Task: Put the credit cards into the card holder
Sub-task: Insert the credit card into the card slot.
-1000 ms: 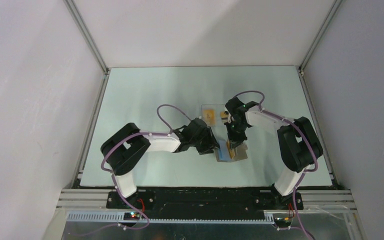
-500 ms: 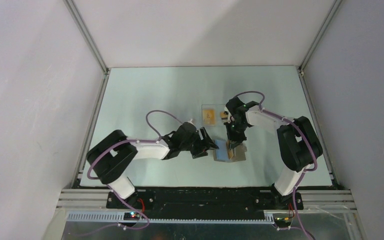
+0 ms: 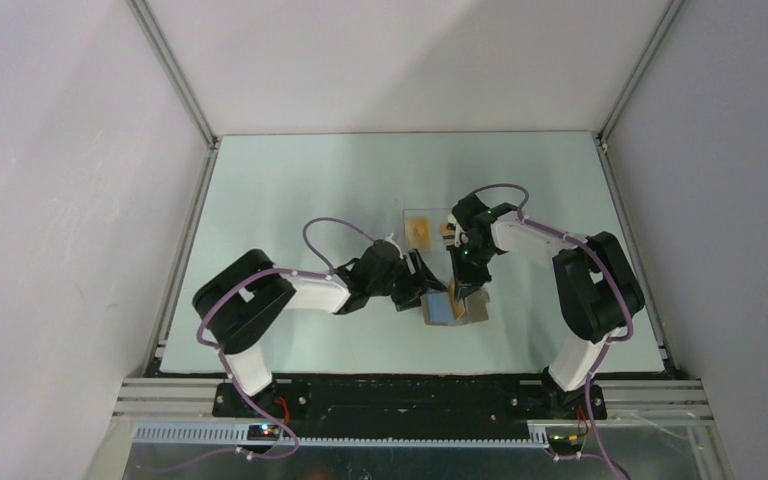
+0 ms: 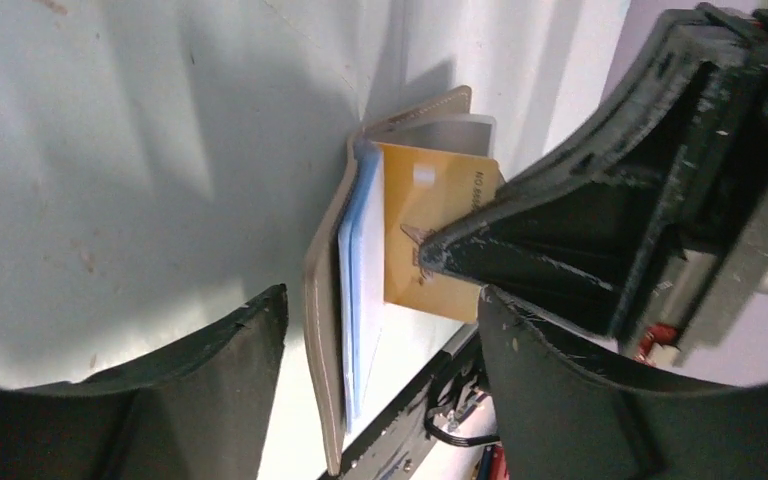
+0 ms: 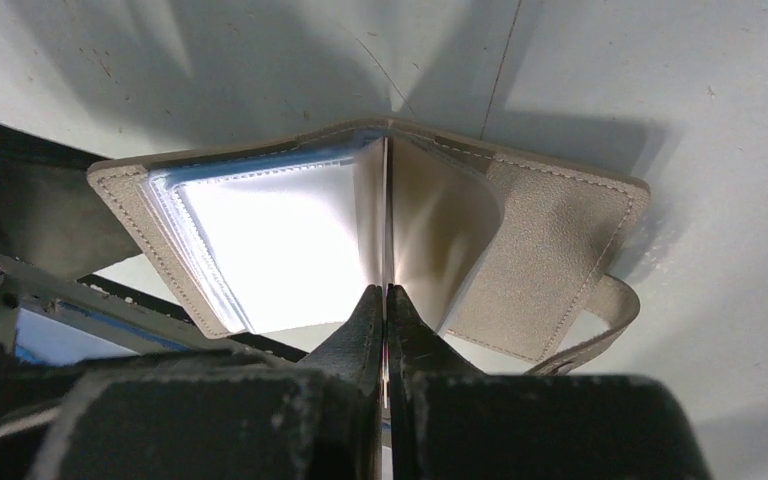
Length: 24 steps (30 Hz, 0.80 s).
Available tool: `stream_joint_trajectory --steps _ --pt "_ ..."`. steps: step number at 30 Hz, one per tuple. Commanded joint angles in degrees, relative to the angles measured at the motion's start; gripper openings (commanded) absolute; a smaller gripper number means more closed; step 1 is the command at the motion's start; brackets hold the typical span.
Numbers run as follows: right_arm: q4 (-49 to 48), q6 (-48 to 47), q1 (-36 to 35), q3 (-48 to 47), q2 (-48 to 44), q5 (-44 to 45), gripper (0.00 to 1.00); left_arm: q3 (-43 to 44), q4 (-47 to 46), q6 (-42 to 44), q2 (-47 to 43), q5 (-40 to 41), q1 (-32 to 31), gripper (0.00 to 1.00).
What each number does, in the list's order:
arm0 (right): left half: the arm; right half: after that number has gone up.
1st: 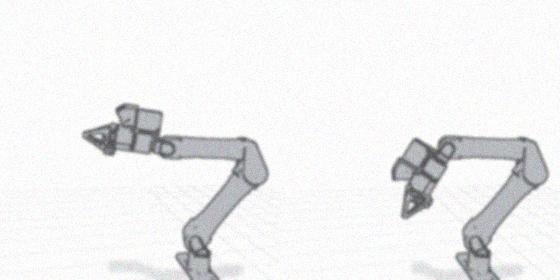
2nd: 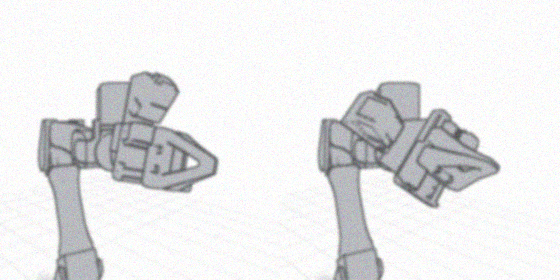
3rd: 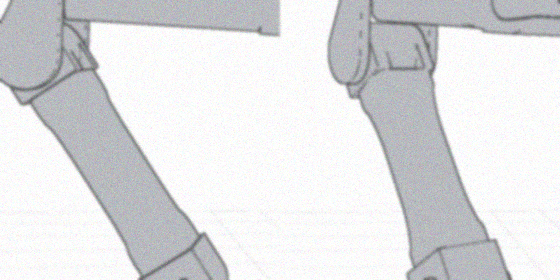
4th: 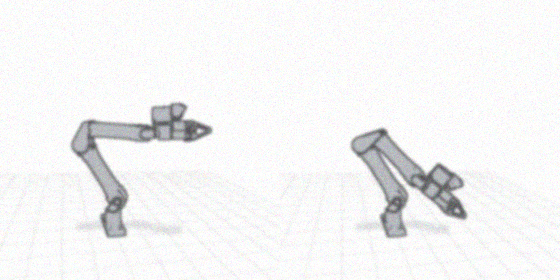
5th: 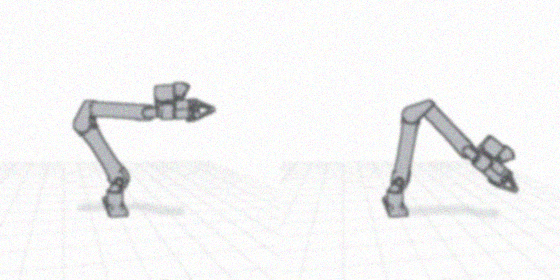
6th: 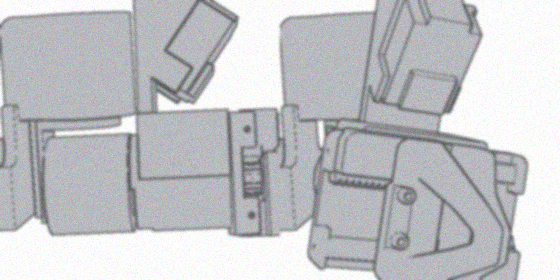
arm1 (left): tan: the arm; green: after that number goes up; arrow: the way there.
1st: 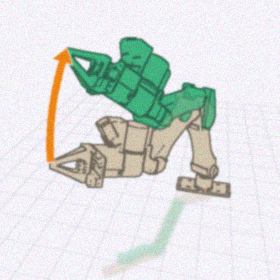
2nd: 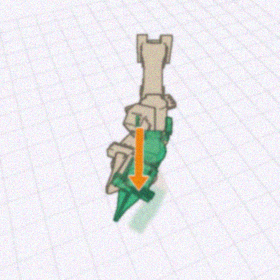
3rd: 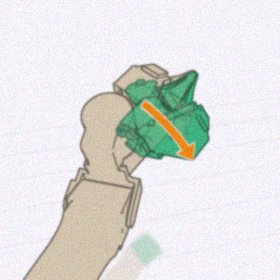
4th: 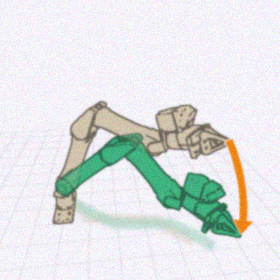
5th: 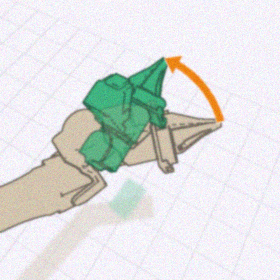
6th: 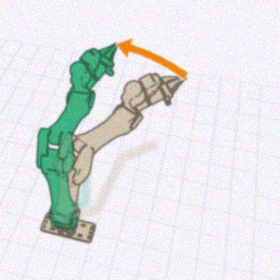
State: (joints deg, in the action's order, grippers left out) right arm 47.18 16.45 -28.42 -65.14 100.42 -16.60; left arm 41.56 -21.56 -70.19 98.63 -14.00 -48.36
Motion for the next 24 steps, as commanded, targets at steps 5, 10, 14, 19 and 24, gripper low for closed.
stream_joint_trajectory --steps 5,10,14,19,24 --pt "-1.52 0.10 0.15 1.30 1.62 -1.31 0.00 2.59 -0.48 1.60 4.34 -0.36 -0.38 0.35" --pt "-0.21 -0.41 0.64 1.33 0.35 0.86 0.00 2.44 5.57 2.74 3.69 1.87 0.00 0.01" --pt "2.93 -0.90 1.42 1.33 -1.95 7.97 0.00 2.16 9.74 5.19 1.56 3.55 0.97 0.00" --pt "4.76 -1.80 2.54 1.28 -1.92 13.49 0.00 3.49 12.86 7.73 1.07 3.08 1.44 0.00" --pt "4.94 -1.67 2.59 1.29 -1.94 15.53 0.00 4.52 13.72 8.72 1.64 2.45 1.49 0.00"
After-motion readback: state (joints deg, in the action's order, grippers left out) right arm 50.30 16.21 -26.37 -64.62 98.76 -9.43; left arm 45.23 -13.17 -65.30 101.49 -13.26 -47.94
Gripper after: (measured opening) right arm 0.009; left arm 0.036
